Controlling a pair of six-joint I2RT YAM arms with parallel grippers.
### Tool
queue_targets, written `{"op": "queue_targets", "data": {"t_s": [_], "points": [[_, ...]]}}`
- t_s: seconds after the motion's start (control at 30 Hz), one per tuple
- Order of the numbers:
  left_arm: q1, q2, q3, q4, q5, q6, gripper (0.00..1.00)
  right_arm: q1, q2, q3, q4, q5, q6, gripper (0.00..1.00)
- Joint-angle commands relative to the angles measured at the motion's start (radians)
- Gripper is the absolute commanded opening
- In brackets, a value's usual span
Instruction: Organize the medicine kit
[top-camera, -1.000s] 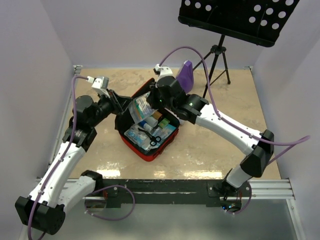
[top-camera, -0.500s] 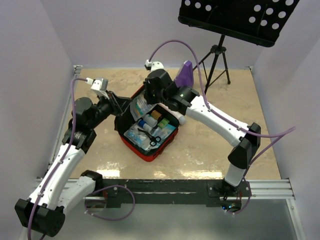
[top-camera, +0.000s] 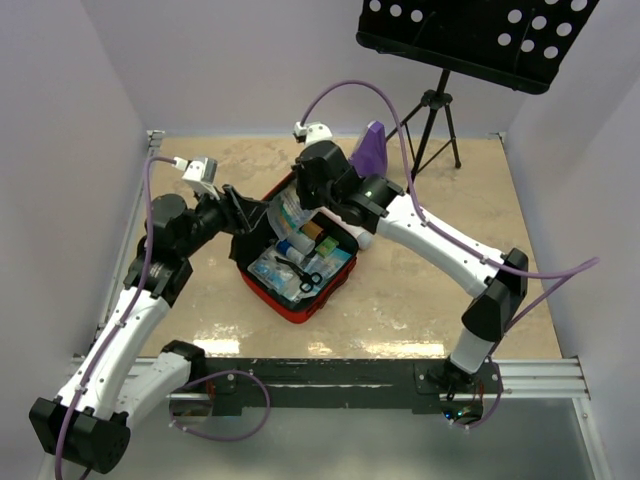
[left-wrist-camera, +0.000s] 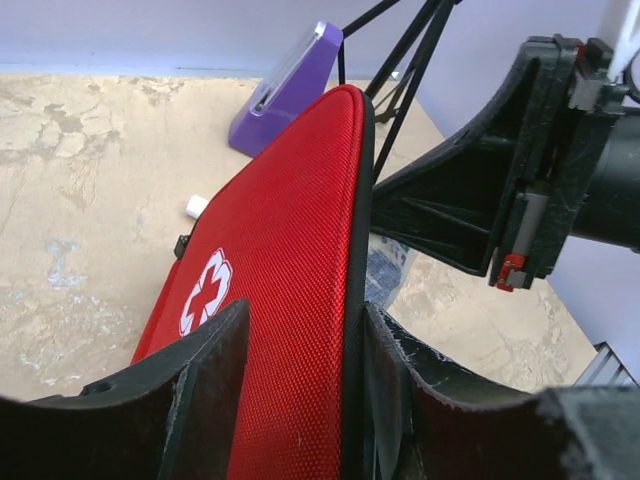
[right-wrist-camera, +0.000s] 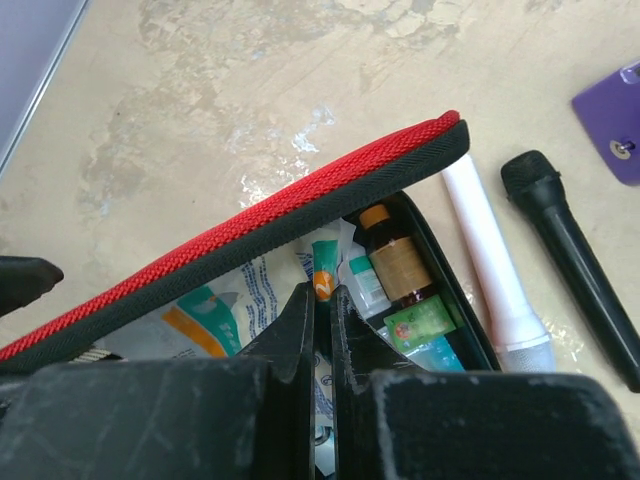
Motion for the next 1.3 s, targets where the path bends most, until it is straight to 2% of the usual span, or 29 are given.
{"op": "queue_targets", "data": {"t_s": [0.0,0.2,0.4,0.5,0.67,0.77,0.97,1.1,1.27], "points": [[0.001,0.009,0.042,0.01,0.004,-0.015,0.54,-0.006,-0.067,-0.024,0.041,0.025,-0.043,0.0],[0.001,-0.017,0.072,-0.03,-0.057,0.005,0.61,-0.006,-0.089,-0.054,0.073,-0.009,-0.034,0.0],[0.001,-0.028,0.164,-0.072,-0.091,-0.002,0.69,-0.007,-0.101,-0.074,0.083,-0.001,-0.042,0.0],[0.001,-0.018,0.206,-0.072,-0.044,-0.033,0.72,-0.01,-0.106,-0.081,0.093,-0.017,-0.043,0.0],[0.001,0.007,0.237,-0.018,0.145,-0.111,0.73,-0.03,-0.126,-0.113,0.138,-0.081,-0.029,0.0],[-0.005,-0.002,0.206,-0.015,0.236,-0.156,0.72,-0.038,-0.133,-0.126,0.161,-0.106,-0.017,0.0],[-0.04,-0.106,0.119,-0.145,0.19,-0.136,0.72,-0.04,-0.132,-0.115,0.165,-0.104,-0.014,0.0],[-0.062,-0.192,0.033,-0.13,0.222,-0.199,0.73,-0.04,-0.129,-0.12,0.17,-0.1,-0.015,0.0],[-0.086,-0.202,0.017,-0.199,0.208,-0.165,0.71,-0.044,-0.126,-0.13,0.175,-0.101,-0.008,0.0]]}}
